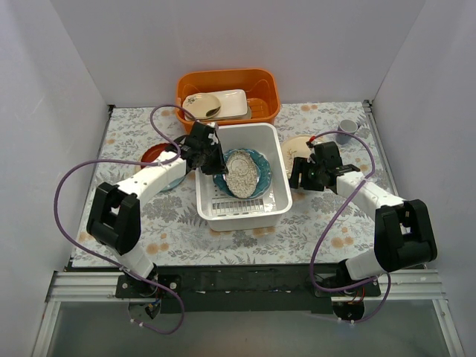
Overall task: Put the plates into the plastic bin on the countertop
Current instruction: Place the plate in the plastic bin.
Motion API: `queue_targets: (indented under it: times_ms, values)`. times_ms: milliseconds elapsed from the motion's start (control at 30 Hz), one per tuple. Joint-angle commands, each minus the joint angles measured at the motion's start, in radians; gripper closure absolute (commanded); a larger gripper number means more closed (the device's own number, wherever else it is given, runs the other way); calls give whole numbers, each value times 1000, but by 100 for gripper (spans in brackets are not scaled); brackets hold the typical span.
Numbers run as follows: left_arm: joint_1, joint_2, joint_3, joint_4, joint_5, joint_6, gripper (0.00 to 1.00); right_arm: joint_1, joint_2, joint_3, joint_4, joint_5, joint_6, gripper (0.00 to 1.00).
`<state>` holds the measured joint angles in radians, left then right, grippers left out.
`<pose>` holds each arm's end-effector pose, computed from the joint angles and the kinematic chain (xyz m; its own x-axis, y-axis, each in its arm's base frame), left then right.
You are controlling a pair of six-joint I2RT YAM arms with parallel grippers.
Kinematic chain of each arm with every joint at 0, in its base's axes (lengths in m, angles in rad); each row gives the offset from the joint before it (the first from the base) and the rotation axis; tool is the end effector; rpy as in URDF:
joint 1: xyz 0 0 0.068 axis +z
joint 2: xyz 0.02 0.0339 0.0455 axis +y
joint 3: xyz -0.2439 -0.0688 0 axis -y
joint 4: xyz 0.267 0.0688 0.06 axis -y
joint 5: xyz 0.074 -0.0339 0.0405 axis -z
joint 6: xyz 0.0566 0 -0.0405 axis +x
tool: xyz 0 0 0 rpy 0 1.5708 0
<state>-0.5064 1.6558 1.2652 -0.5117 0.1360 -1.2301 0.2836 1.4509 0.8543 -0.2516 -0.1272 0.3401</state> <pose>0.3383 -0.1964 0.2083 -0.7515 -0.6510 -0.1068 -0.4617 0.6346 -0.6197 0.3162 0.0996 0.1577 -0.7983 0.1120 -0.5917 -0.0974 0.9456 0.3103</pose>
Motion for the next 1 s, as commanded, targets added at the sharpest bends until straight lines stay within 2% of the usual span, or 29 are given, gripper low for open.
queue_targets:
  times_ms: [0,800,867,967]
  values:
    - [-14,-10,56,22,-16,6,100,-3,2,-8,34,-9,-6,27]
    - [-50,21,60,-22,-110,34,100,-4,16,17,26,-34,-21,27]
    - [-52,22,59,-21,-107,37,96,-7,20,23,31,-34,-21,27]
    - [-53,24,65,-13,-104,47,82,-8,37,46,40,-55,-18,27]
